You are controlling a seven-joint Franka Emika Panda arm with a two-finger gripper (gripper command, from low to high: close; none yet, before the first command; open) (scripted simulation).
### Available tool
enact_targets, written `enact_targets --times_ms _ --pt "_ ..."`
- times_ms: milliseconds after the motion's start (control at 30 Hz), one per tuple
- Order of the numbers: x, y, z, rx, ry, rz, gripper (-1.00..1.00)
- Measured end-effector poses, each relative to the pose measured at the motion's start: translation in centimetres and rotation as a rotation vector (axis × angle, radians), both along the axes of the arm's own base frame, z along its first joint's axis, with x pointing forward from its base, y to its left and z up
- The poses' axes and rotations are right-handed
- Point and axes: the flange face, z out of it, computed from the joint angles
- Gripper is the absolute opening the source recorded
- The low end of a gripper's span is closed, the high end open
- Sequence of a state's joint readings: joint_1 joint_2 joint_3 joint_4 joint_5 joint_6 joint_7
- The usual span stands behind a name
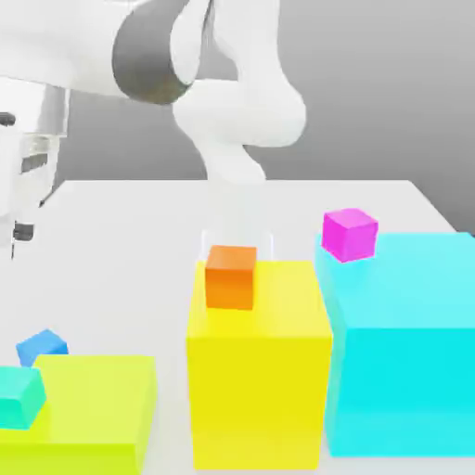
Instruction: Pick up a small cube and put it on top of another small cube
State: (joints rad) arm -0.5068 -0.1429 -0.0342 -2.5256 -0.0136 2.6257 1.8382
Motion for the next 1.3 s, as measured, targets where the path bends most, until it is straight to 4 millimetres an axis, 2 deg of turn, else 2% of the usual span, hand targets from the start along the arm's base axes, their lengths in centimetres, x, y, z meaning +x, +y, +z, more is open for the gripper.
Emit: enact_targets --times_ms 167,300,367,500,533,767,967,1133,1300 --pt "-4.5 -4.3 -7.7 0.100 0.073 -0.344 0.00" --pt "-8.4 -5.8 -13.5 0.172 0.134 -0.600 0.00" --pt "-9.2 -6.0 -16.0 0.188 0.150 -0.661 0.00" --pt "-9.5 -6.1 -20.6 0.192 0.155 -0.681 0.00" --pt "-9.6 -6.0 -21.5 0.193 0.156 -0.681 -1.00" --pt "-9.6 -6.1 -21.6 0.192 0.154 -0.682 -1.00" --pt "-9.1 -6.1 -15.6 0.192 0.155 -0.667 -1.00" --pt "-2.1 -5.5 -10.3 0.176 0.172 -0.432 -1.00" --pt "4.9 -2.9 -4.0 0.147 0.193 -0.174 -1.00"
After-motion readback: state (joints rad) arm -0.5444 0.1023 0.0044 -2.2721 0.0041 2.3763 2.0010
